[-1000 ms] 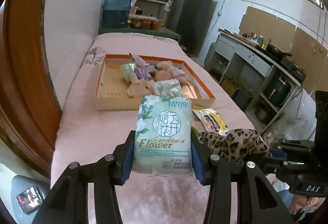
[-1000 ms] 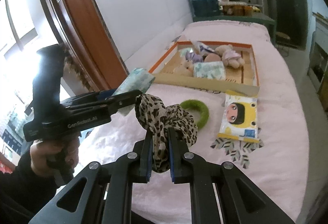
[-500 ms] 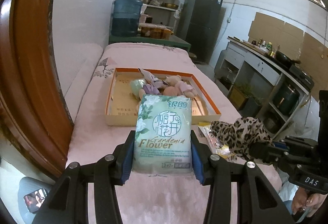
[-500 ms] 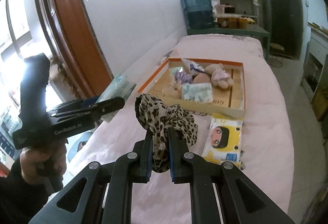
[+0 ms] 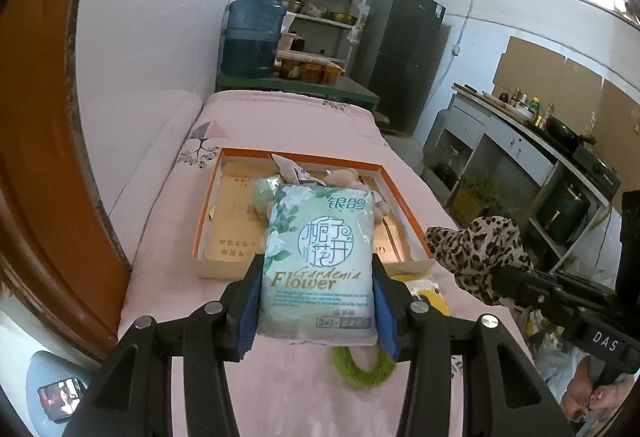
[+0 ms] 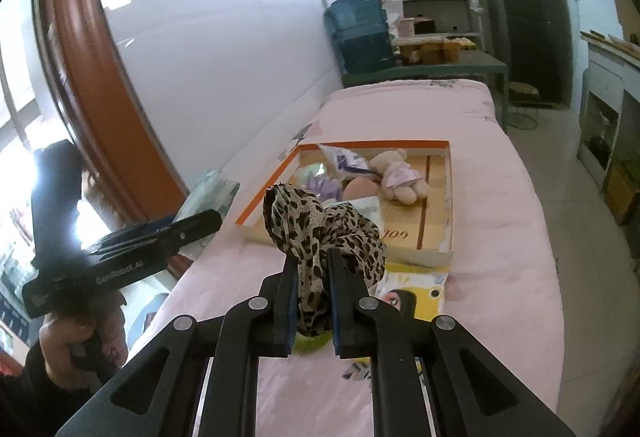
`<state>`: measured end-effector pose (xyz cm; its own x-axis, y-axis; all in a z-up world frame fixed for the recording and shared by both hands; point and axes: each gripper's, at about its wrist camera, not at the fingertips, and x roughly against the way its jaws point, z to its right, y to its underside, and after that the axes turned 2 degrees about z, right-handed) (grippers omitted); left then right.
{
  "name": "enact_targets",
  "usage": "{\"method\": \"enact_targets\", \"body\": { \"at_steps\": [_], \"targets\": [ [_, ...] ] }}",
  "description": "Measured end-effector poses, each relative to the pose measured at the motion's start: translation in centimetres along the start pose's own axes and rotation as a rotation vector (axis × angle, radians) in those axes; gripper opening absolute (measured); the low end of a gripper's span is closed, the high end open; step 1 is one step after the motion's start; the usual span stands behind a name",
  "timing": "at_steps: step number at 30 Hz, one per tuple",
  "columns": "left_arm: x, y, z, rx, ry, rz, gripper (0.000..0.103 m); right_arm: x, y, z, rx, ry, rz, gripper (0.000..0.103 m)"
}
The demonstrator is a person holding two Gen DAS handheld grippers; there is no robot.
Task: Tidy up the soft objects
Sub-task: 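Carry the tissue pack with the left tool while the right carries the leopard cloth over the lid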
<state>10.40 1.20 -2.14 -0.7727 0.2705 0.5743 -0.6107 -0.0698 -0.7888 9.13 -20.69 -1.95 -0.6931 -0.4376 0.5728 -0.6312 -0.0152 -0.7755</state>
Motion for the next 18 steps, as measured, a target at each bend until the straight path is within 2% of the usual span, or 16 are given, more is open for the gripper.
{"method": "enact_targets", "body": {
  "at_steps": [18],
  "targets": [
    [-4.7,-4.0,-1.9,0.045,-0.056,0.025,0.048,-4.2,-3.4,3.5,-0.064,0.0,0.034,0.013]
  ]
}}
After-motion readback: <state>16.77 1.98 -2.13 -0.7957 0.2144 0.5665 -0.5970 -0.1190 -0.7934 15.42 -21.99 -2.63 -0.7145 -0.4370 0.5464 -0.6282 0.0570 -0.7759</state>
